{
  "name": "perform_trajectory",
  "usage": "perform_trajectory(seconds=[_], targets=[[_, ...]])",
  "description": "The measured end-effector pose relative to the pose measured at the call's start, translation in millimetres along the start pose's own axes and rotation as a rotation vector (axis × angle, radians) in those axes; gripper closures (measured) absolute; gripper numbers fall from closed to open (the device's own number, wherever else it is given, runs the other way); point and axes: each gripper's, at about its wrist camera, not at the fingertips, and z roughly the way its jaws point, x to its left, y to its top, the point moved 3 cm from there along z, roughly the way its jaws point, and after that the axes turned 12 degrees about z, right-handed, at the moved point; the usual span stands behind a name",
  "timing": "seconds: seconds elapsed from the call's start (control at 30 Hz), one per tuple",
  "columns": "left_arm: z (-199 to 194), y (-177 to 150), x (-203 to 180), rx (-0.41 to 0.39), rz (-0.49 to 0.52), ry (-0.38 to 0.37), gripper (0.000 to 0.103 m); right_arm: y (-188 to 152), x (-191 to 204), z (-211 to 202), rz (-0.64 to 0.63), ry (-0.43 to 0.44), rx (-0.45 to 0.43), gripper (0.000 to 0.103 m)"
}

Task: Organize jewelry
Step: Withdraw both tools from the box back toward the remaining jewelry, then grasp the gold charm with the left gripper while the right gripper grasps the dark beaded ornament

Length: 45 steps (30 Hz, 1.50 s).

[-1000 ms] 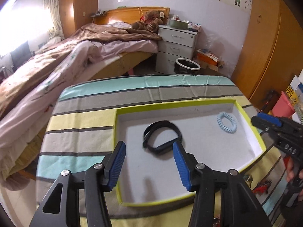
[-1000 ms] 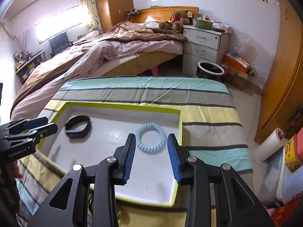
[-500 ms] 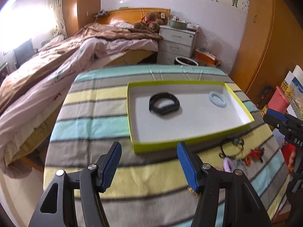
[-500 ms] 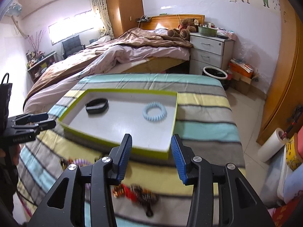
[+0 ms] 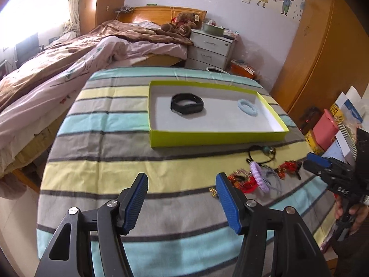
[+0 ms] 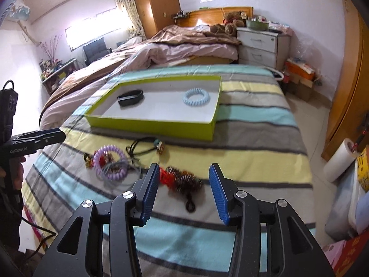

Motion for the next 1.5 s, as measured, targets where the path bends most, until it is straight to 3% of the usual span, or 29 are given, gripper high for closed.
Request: perform_trajectory(seconds=[0.17,0.47,0.6,0.77,0.83,0.87,1.1,1.17,1.23,1.27,1.5], targets=[[5,-6,-8,0.001,-0.034,-0.054,0.042,-10,3,7,-0.003,-0.021,0.031,0.058],[11,-12,-17,0.03,-0.017,-0.031,0.042,-12,-9,15,0.051,-0.018,0.058,0.058],[16,-15,-17,0.052,-0.04,-0.043,0.042,-10,-8,16,0.046,-0.002,0.054,0.076],[19,-16,-22,0.064,-0.021,-0.054,0.042,-11,-6,13,0.034,-0.007,0.036,0.079],[20,-16,-23,0.063,-0.025,-0.058,0.042,-10,-6,8,0.037,-0.004,0.017,0.102],[21,-16,-23,0.066,-0.026,-0.063,0.042,-9,-7,5,0.041,0.0,0.007,0.103],[28,-17,-29,0.085,-0.012,-0.069,0.042,-6,-10,1,0.033,0.012,0.001,0.103],[30,-17,-30,0.089,-0.011,-0.066,0.042,-4,-10,5,0.023,0.006,0.018,0.093],[31,-16,-32,0.087,-0.013,-0.074,0.042,-2,-9,7,0.012,0.01,0.027,0.066],[32,-16,-33,0.087,-0.01,-0.077,0.042,-2,-8,9,0.003,0.022,0.031,0.061],[37,-13,-40,0.097,0.002,-0.073,0.042,4,-9,25,-0.028,-0.027,0.067,0.06]])
